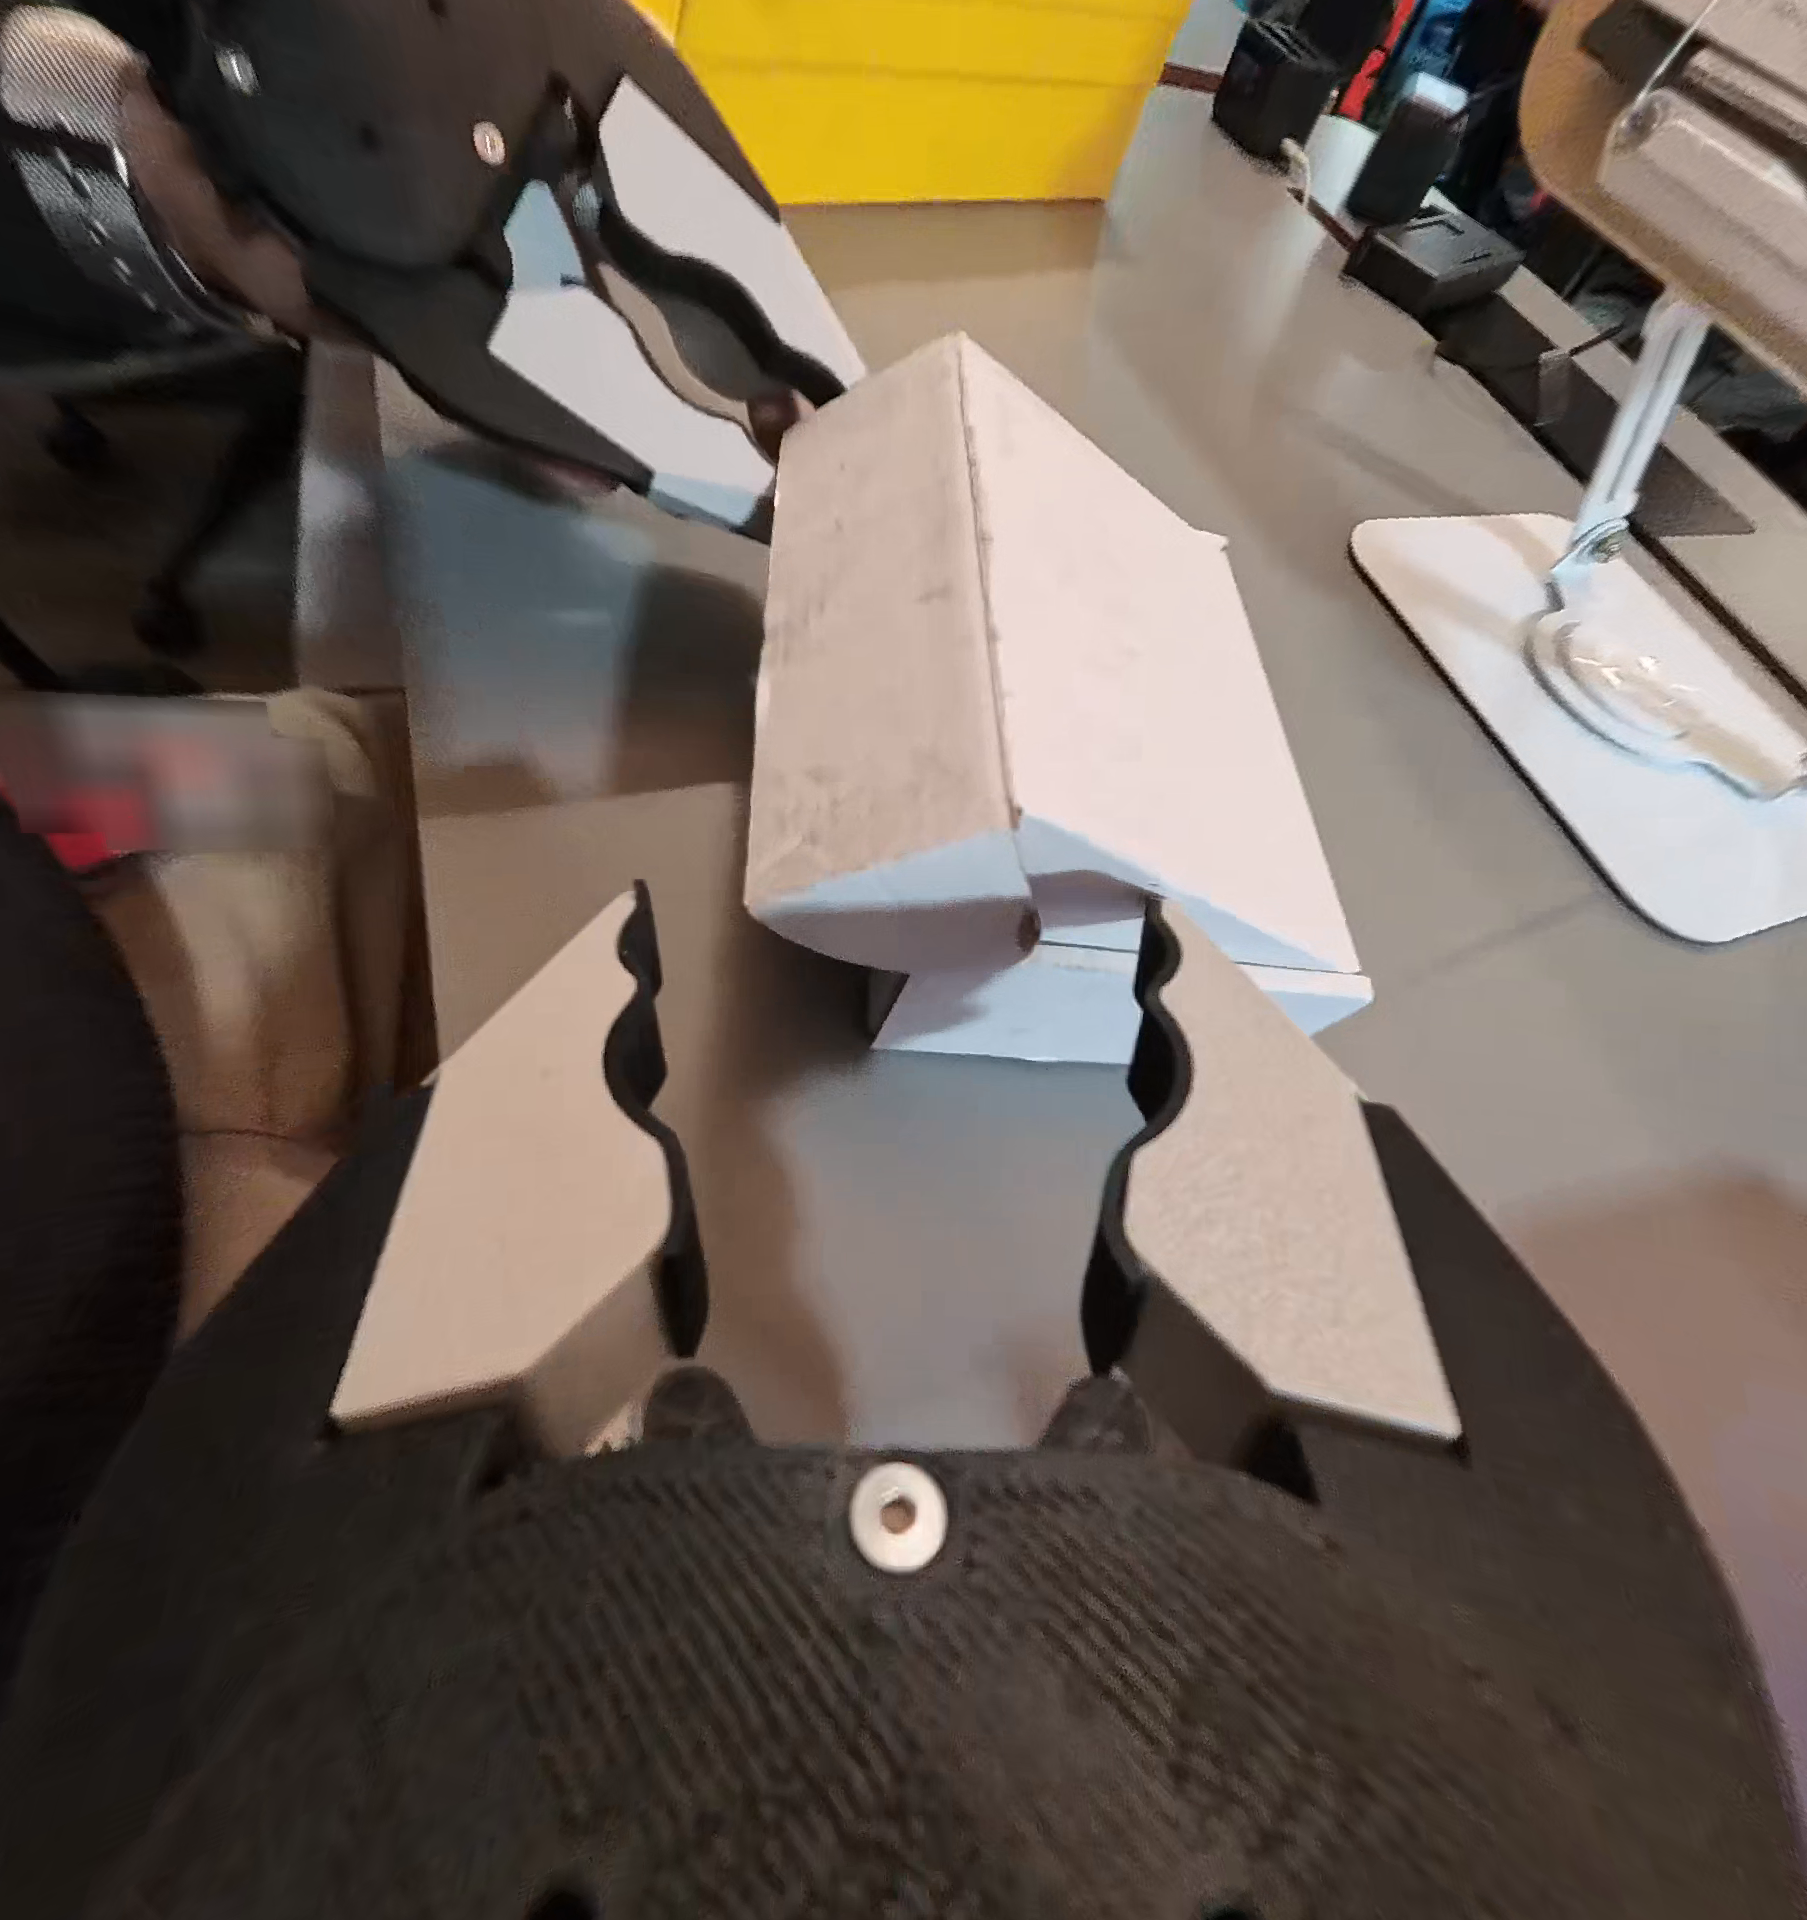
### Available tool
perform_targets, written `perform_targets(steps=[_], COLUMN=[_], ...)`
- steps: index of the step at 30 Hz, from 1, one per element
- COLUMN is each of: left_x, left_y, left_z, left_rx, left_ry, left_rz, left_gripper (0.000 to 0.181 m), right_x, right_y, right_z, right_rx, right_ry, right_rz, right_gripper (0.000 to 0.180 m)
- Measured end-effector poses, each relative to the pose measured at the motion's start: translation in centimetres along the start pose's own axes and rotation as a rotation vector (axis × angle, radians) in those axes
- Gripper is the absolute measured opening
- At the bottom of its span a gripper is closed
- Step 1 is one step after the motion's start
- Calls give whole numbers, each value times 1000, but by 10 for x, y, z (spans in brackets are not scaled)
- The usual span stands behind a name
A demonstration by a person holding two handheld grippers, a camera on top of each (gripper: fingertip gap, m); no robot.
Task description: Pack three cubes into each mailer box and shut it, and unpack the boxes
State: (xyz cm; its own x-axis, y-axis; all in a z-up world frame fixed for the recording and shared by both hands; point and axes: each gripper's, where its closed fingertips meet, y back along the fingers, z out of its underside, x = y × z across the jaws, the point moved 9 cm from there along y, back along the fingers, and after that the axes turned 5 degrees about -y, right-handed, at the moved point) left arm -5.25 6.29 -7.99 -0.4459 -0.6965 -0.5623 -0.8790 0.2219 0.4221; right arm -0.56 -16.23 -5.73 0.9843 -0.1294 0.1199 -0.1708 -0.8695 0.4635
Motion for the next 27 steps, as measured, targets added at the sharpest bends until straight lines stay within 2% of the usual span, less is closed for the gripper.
perform_targets(steps=[3, 6, 9, 13, 17, 21, 23, 24, 27], left_x=[-4, -14, -27, -61, -75, -43, -19, -10, 7], left_y=[-2, -1, 1, 13, 27, 31, 25, 20, 7], left_z=[1, 2, 8, 33, 40, -3, -17, -20, -22], left_rx=[-13, 5, 6, -72, 3, 308, 272, 214, 109], left_ry=[37, 157, 321, 471, 598, 503, 380, 323, 237], left_rz=[-34, -89, -113, -302, -277, 77, 169, 172, 168], left_gripper=[17, 19, 34, 34, 44, 98, 115, 130, 149], right_x=[-3, -5, -10, -2, 9, 17, 17, 18, 18], right_y=[-3, -1, 0, 8, 9, 0, -3, -5, -8], right_z=[0, -2, -5, -10, -8, -3, -1, 0, 2], right_rx=[-6, 28, 72, 138, 163, 121, 113, 108, 94], right_ry=[27, -38, -96, -107, -170, -258, -279, -286, -304], right_rz=[17, -63, -171, -96, -50, 13, 1, -2, -2], right_gripper=[91, 85, 80, 78, 81, 90, 91, 92, 93])
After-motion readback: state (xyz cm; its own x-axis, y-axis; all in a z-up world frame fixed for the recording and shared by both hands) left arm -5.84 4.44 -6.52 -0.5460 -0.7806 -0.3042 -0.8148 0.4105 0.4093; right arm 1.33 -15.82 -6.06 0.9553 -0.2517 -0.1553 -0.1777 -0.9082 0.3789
